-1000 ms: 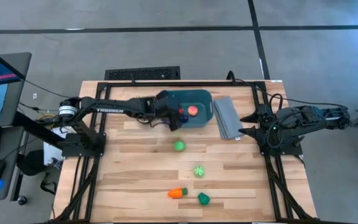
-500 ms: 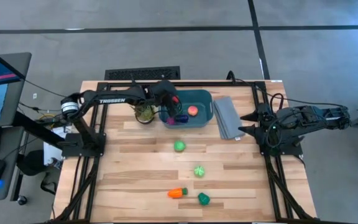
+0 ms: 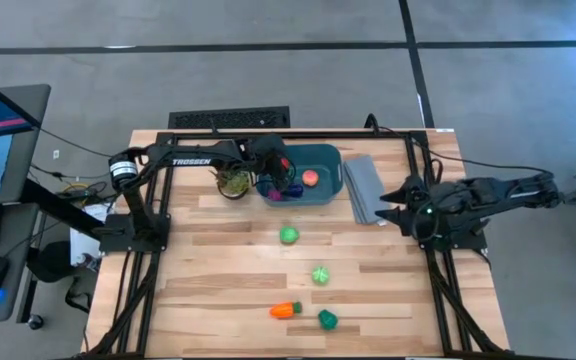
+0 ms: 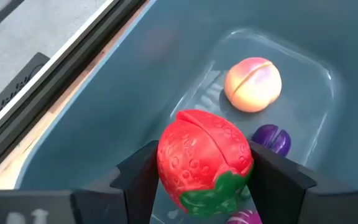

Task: Pick and placing Produce into tupperware
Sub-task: Put the strawberry into the blue bin, then put the carrot into the blue bin

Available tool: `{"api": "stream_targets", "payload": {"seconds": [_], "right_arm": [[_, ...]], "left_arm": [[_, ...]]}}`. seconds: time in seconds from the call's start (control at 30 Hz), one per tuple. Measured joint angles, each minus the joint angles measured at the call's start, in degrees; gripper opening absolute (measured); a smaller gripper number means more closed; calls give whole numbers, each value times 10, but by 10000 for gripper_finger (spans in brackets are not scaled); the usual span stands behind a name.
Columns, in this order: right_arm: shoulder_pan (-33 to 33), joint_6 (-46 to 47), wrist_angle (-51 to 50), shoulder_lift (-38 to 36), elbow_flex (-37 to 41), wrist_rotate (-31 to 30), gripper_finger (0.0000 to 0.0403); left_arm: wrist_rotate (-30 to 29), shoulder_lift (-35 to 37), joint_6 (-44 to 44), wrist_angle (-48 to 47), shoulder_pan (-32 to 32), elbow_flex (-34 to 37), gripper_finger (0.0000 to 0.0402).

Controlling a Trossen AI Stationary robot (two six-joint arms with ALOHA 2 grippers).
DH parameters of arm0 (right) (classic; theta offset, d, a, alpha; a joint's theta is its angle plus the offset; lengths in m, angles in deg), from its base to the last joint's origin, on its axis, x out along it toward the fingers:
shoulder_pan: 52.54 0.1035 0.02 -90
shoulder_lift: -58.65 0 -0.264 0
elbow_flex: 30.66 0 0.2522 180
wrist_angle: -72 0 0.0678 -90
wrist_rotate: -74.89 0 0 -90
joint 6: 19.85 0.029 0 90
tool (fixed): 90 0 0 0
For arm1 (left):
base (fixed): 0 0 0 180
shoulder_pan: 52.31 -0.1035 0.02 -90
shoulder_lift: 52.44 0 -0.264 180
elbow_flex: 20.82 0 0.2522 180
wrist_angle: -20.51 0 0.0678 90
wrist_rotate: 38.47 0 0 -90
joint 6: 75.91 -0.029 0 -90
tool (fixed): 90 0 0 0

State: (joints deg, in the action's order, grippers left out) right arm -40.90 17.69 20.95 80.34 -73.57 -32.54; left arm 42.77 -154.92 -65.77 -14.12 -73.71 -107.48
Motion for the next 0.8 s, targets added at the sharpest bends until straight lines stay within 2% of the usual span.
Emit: {"api": "stream_targets", "payload": {"seconds": [0.23, 0.57, 0.7, 0.8], "right_arm": [[0, -2, 50, 0, 25, 5, 329], [0, -4, 50, 0, 25, 4, 329], [0, -4, 52, 0, 25, 6, 329], [0, -4, 66, 0, 25, 19, 329]], "left_arm": [[0, 0, 0, 6, -1, 0, 209], [8, 0, -3, 11, -1, 0, 286], [10, 1, -11, 11, -1, 0, 297], [32, 2, -13, 12, -1, -2, 298]]}}
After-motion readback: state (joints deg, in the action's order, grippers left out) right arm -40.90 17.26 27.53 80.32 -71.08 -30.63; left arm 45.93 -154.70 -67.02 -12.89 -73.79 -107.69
